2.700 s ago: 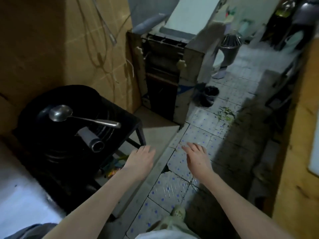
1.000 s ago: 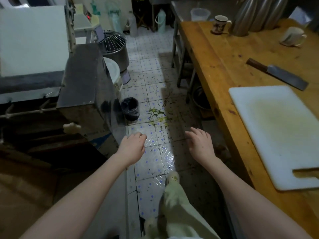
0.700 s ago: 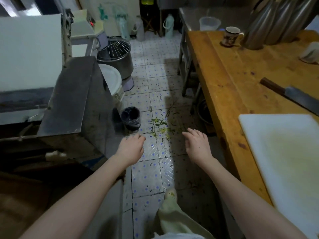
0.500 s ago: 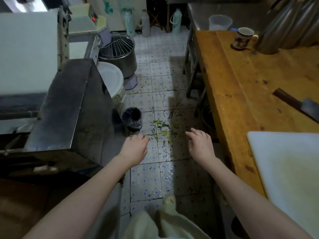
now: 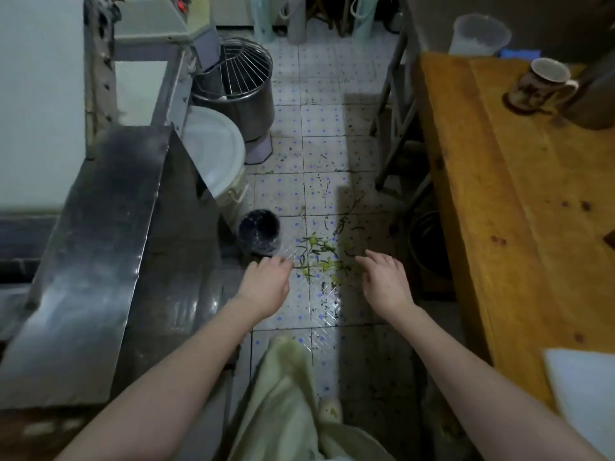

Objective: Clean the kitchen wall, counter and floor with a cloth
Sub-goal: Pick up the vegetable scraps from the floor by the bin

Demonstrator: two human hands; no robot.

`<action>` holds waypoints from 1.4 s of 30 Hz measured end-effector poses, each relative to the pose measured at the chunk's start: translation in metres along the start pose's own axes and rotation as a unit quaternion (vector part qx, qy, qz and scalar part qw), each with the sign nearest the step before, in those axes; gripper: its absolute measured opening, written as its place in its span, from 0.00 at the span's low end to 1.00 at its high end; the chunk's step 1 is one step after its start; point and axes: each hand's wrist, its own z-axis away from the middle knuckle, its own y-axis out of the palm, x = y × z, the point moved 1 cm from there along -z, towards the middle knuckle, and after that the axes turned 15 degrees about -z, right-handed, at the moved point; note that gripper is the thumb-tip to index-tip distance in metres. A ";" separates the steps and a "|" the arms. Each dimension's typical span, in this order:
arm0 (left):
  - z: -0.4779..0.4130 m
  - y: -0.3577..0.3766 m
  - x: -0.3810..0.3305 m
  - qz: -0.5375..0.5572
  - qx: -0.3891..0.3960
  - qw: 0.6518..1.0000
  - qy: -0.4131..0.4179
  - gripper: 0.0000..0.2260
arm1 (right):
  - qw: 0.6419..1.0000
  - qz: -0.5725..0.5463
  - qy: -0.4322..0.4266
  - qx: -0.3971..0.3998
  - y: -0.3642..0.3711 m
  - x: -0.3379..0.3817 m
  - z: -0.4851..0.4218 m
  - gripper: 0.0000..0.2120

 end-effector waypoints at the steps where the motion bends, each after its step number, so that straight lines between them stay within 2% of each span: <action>1: -0.014 0.002 0.006 0.006 0.003 1.000 0.003 0.16 | 1.000 0.001 0.004 0.002 0.001 0.001 -0.013 0.23; 4: -0.049 0.007 0.026 0.028 0.022 0.999 0.009 0.16 | 1.000 -0.001 0.026 0.003 0.004 0.003 -0.046 0.21; 8: -0.089 0.024 0.053 0.024 0.038 0.999 -0.001 0.18 | 0.999 -0.008 0.039 0.001 0.023 0.008 -0.080 0.23; 11: -0.109 0.040 0.072 0.021 0.050 0.998 -0.040 0.19 | 0.999 -0.004 0.045 0.028 0.042 0.007 -0.106 0.25; 15: -0.138 0.063 0.086 0.026 0.057 0.995 -0.081 0.19 | 0.998 -0.002 0.053 0.035 0.058 -0.009 -0.147 0.25; 23: -0.197 0.123 0.088 0.042 0.081 0.991 -0.094 0.22 | 0.994 -0.027 0.086 0.061 0.107 -0.052 -0.215 0.25; 26: -0.223 0.157 0.085 0.019 0.071 0.994 -0.087 0.21 | 0.992 -0.041 0.101 0.066 0.135 -0.075 -0.240 0.22; 29: -0.247 0.200 0.073 -0.017 0.020 0.999 -0.039 0.17 | 0.991 -0.043 0.106 0.073 0.171 -0.106 -0.264 0.22; 36: -0.308 0.339 0.035 0.014 0.082 0.996 -0.033 0.19 | 0.990 -0.033 0.105 0.087 0.276 -0.198 -0.307 0.22; 42: -0.356 0.454 0.007 0.030 0.091 0.995 -0.037 0.20 | 0.987 0.039 0.046 0.146 0.374 -0.266 -0.338 0.27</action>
